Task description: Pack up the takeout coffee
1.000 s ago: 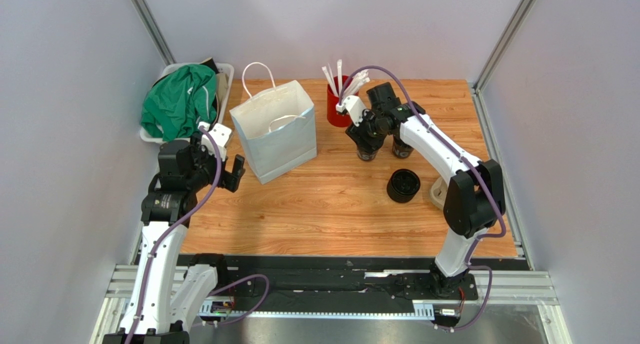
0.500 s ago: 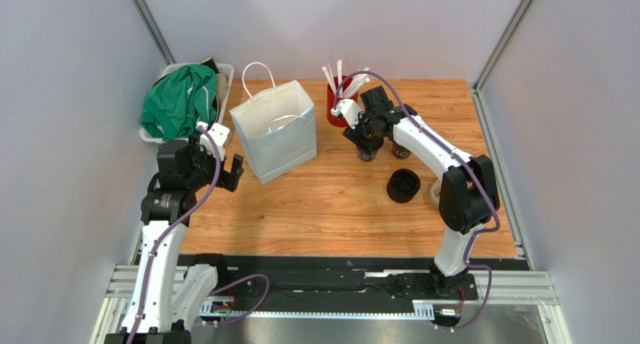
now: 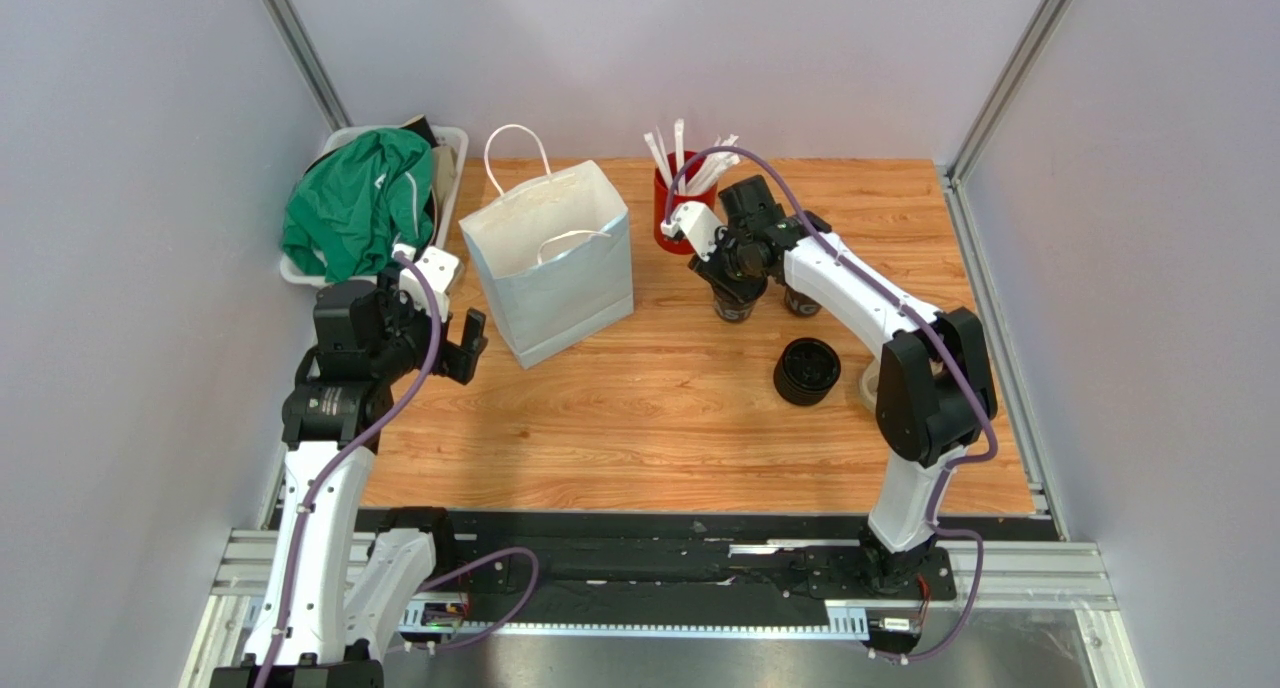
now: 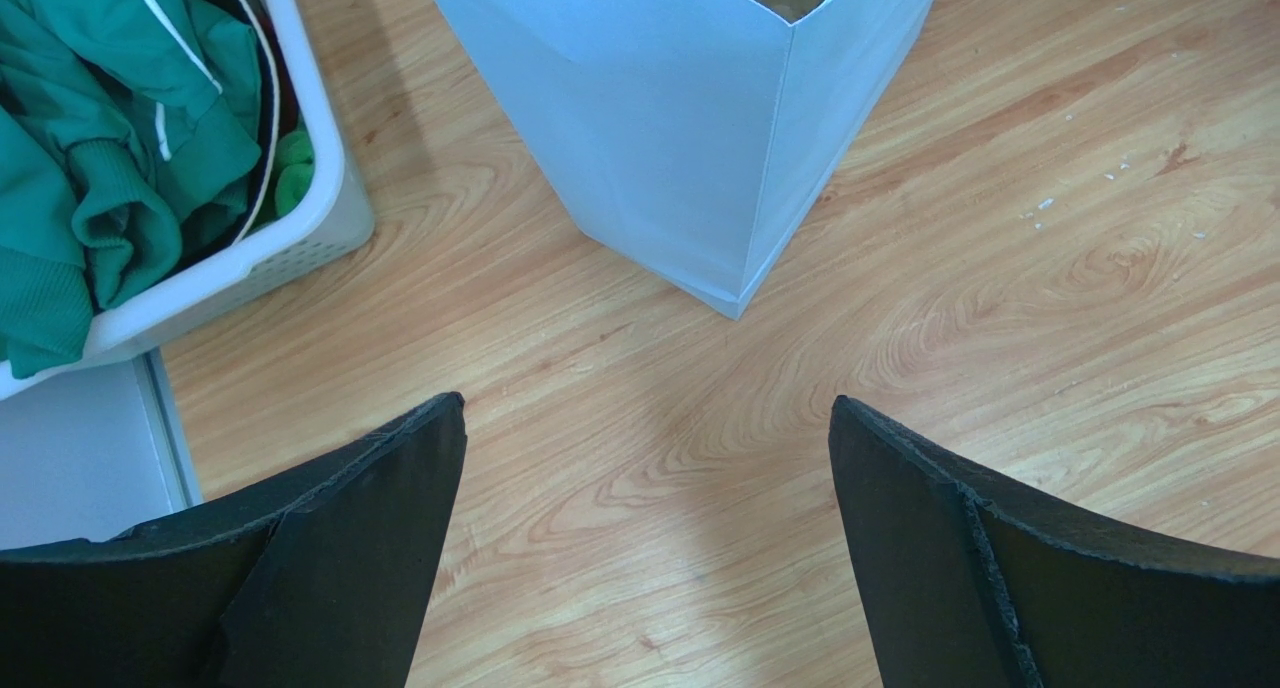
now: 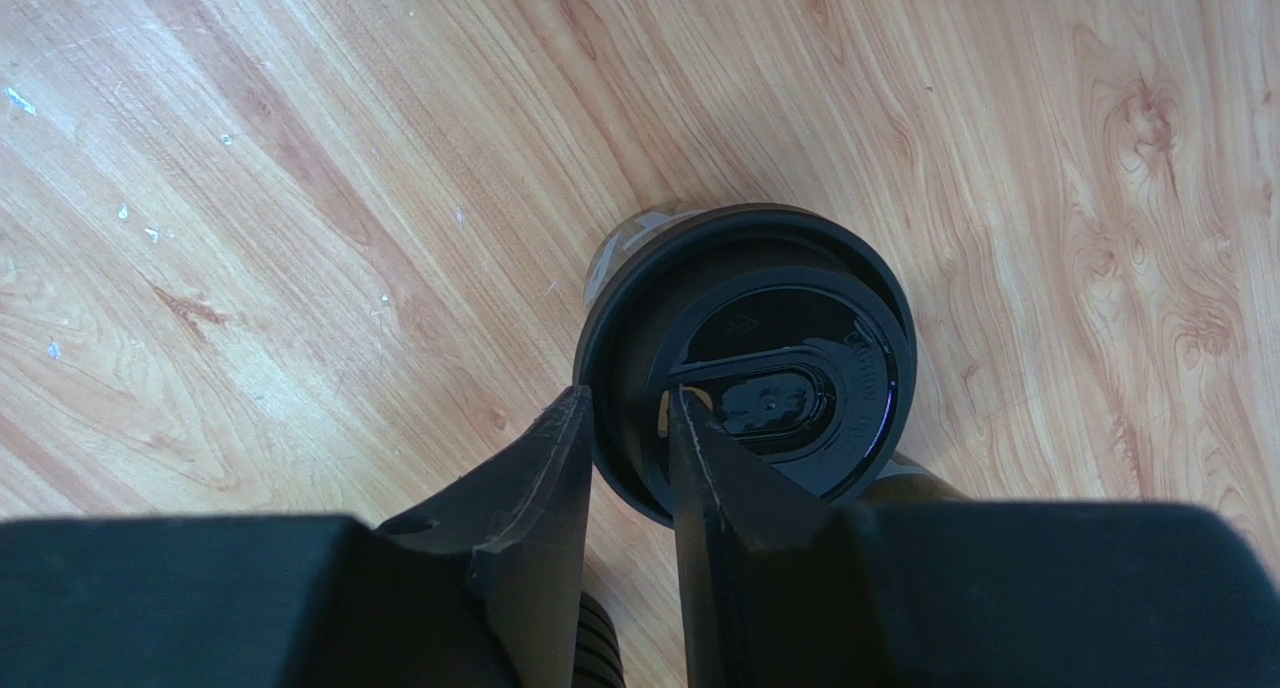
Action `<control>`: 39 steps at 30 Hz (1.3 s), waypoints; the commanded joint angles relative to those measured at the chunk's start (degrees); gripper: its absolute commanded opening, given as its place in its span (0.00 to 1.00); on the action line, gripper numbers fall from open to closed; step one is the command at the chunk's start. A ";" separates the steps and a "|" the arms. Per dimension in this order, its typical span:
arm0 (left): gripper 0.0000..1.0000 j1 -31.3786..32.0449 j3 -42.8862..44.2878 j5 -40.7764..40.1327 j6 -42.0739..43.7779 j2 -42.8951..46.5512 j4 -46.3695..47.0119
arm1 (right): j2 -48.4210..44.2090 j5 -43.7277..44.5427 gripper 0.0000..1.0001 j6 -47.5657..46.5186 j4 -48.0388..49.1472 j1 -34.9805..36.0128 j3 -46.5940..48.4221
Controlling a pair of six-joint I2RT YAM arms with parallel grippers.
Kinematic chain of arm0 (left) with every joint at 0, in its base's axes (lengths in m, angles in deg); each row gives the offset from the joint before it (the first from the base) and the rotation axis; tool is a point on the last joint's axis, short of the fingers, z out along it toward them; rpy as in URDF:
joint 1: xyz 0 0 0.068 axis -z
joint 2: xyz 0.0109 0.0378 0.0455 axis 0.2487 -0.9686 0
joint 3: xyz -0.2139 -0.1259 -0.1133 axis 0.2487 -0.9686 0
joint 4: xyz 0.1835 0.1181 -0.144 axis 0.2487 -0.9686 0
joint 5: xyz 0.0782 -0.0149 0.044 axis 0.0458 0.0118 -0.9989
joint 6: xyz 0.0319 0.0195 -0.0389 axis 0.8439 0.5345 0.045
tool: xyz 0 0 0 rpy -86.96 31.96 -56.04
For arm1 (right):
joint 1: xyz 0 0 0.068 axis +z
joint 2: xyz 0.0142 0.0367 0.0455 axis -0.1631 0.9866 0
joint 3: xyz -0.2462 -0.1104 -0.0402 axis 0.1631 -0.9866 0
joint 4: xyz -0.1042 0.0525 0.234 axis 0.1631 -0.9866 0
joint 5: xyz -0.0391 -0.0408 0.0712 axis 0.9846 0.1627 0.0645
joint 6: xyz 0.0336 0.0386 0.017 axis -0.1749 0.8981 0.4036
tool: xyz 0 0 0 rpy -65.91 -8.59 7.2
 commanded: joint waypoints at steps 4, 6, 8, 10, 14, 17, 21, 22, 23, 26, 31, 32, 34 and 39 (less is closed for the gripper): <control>0.99 -0.61 -0.09 1.43 -0.94 0.30 1.17 | -0.18 1.49 0.25 -1.28 1.64 0.26 -0.50; 0.99 -0.61 0.00 1.43 -0.94 0.30 1.26 | -0.18 1.67 0.22 -1.36 1.46 0.17 -0.50; 0.99 -0.70 0.00 1.43 -0.94 0.31 1.26 | -0.09 1.58 0.20 -1.36 1.29 0.26 -0.50; 0.99 -0.61 -0.09 1.52 -1.03 0.30 1.26 | -0.01 1.58 0.17 -1.36 1.11 0.26 -0.41; 0.99 -0.61 -0.09 1.43 -0.94 0.31 1.26 | -0.27 1.06 0.09 -1.19 0.76 0.35 -0.32; 0.99 -0.70 -0.18 1.61 -1.03 0.22 1.26 | -0.97 0.44 0.04 -0.93 0.58 0.26 0.12; 0.99 -0.79 -0.09 1.70 -1.03 0.30 1.26 | -1.85 -0.17 0.01 -0.40 0.14 0.26 0.65; 0.99 -0.79 -0.09 1.78 -1.11 0.22 1.18 | -2.11 -0.35 0.00 -0.22 -0.03 0.26 0.91; 0.99 -0.96 -0.18 1.79 -1.03 0.22 1.26 | -2.29 -0.52 0.00 0.04 -0.21 0.26 1.17; 0.99 -0.96 -0.18 1.96 -1.11 0.39 1.26 | -3.61 -0.70 0.00 0.83 -1.08 0.35 2.40; 0.99 -1.14 0.00 2.22 -1.29 0.57 1.35 | -5.45 -0.97 0.00 3.82 -5.55 0.26 7.23; 0.99 -1.23 0.00 2.22 -1.38 0.57 1.35 | -5.72 -1.05 0.00 4.34 -6.53 0.26 9.85; 0.99 -1.14 0.17 2.22 -1.29 0.74 1.35 | -6.59 -1.84 0.00 6.10 -9.42 0.17 12.50; 0.99 -1.23 0.61 1.70 -1.03 1.18 1.44 | -6.69 -3.34 0.00 10.14 -15.23 0.17 25.23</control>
